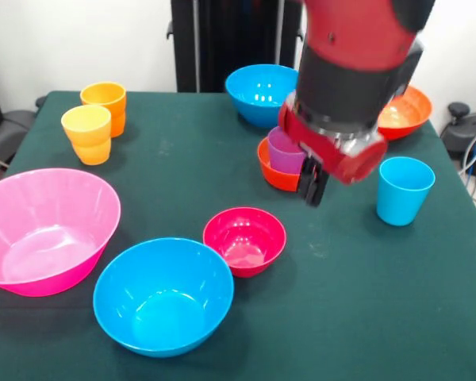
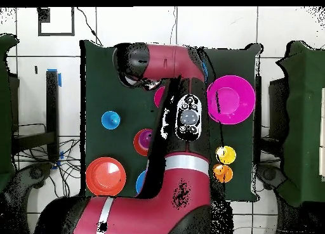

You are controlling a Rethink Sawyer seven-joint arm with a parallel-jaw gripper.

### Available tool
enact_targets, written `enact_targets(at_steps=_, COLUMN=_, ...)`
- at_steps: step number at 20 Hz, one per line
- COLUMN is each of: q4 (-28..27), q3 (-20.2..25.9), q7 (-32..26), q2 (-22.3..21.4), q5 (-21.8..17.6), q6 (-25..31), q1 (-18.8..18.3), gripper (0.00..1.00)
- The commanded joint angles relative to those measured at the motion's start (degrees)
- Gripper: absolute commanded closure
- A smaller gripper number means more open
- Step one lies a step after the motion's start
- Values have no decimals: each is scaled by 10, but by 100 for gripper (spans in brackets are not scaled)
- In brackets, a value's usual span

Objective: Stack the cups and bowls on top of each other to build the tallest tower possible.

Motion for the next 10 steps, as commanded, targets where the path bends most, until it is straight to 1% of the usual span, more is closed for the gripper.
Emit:
enact_targets(at_steps=1, q4=48, q3=23, q7=-22, q2=-20, q5=-7, q6=43, q1=12, gripper=100)
enact_targets(at_steps=2, q4=44, q3=19, q7=-31, q2=-18, q5=-19, q6=36, q1=14, gripper=100)
enact_targets(at_steps=3, q4=41, q3=18, q7=-39, q2=-16, q5=-25, q6=32, q1=13, gripper=0)
enact_targets(at_steps=6, q4=31, q3=24, q7=-54, q2=-6, q5=-35, q6=-9, q1=6, gripper=0)
enact_targets(at_steps=7, q4=30, q3=26, q7=-48, q2=-1, q5=-33, q6=-21, q1=4, gripper=0)
enact_targets(at_steps=8, q4=35, q3=32, q7=-49, q2=2, q5=-27, q6=-26, q1=0, gripper=0)
enact_targets(at_steps=10, q4=51, q3=30, q7=-54, q2=4, q5=-34, q6=-41, q1=-2, gripper=0)
